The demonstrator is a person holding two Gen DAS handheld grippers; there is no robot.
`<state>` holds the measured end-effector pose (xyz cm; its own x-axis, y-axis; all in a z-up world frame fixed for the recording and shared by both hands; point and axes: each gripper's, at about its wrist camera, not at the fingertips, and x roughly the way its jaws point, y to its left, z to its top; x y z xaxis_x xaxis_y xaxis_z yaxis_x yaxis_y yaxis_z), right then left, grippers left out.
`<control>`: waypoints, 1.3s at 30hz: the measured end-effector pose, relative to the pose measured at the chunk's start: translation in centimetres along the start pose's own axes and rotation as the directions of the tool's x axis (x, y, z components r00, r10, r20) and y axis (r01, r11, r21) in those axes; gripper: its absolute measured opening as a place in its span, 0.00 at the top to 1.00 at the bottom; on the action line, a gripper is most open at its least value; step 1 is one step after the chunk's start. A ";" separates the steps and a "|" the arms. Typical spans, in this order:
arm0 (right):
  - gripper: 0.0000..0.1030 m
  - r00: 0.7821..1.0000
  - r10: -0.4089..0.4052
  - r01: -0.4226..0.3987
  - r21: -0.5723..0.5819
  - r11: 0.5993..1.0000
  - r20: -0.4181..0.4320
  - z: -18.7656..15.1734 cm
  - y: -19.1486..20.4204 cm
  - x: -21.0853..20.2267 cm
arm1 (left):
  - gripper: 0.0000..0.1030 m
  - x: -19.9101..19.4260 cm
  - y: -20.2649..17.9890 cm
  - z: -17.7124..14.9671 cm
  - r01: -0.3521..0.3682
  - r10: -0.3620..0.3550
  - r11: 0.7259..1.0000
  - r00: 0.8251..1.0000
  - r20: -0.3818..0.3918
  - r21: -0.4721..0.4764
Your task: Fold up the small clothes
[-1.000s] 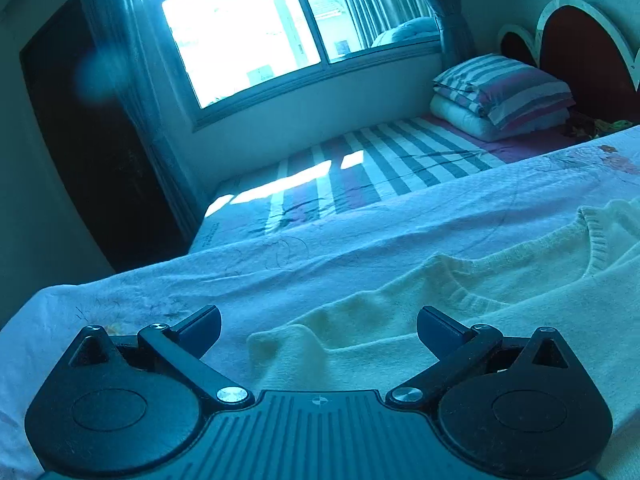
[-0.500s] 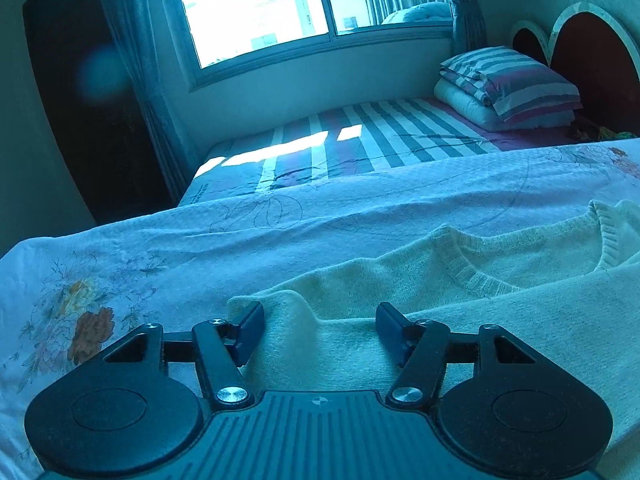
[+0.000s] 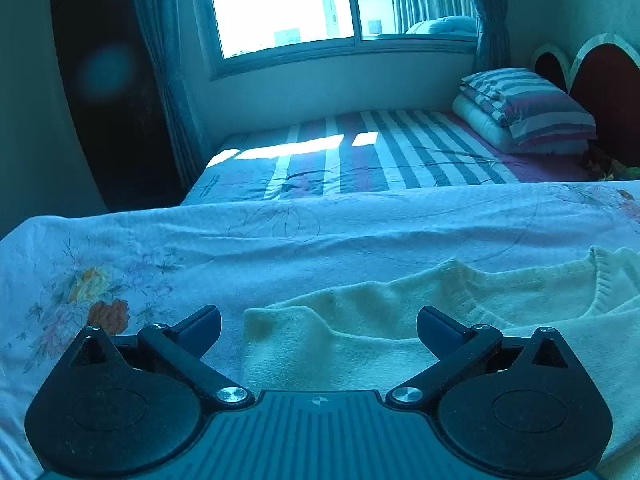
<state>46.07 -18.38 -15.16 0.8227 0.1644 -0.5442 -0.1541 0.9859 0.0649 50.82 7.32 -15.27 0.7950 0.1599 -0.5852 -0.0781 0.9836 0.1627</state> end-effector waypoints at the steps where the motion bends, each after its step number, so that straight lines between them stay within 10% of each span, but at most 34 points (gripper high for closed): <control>1: 0.30 1.000 0.004 -0.004 0.001 1.000 -0.004 0.1 0.1 0.3 | 0.00 -0.3 -0.1 0.1 0.007 -0.007 1.000 1.000 0.007 0.005; 20: 0.29 0.992 -0.065 0.073 0.071 0.995 -0.109 -0.6 -1.5 2.7 | 0.00 -1.9 -0.5 -1.1 0.006 -0.007 1.000 1.000 -0.025 -0.013; 26: 0.44 0.989 -0.043 0.066 0.167 0.984 -0.138 -0.7 -3.7 3.3 | 0.00 -2.0 -1.0 -1.4 0.030 -0.030 1.000 0.999 -0.031 -0.007; 30: 0.83 0.989 0.016 0.022 0.252 0.967 -0.149 -0.5 -5.3 3.3 | 0.00 -1.8 -1.3 -1.6 0.040 -0.040 0.999 0.999 -0.037 -0.005; 39: 0.90 0.997 0.016 0.000 0.198 0.980 -0.080 -0.1 -5.2 1.0 | 0.00 -2.1 -1.3 -1.3 0.037 -0.037 0.999 0.999 -0.026 -0.012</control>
<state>47.69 -23.33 -16.11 0.7740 0.1768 -0.6080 -0.0425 0.9726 0.2287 48.49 5.78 -15.29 0.7815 0.1253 -0.6111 -0.0557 0.9897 0.1318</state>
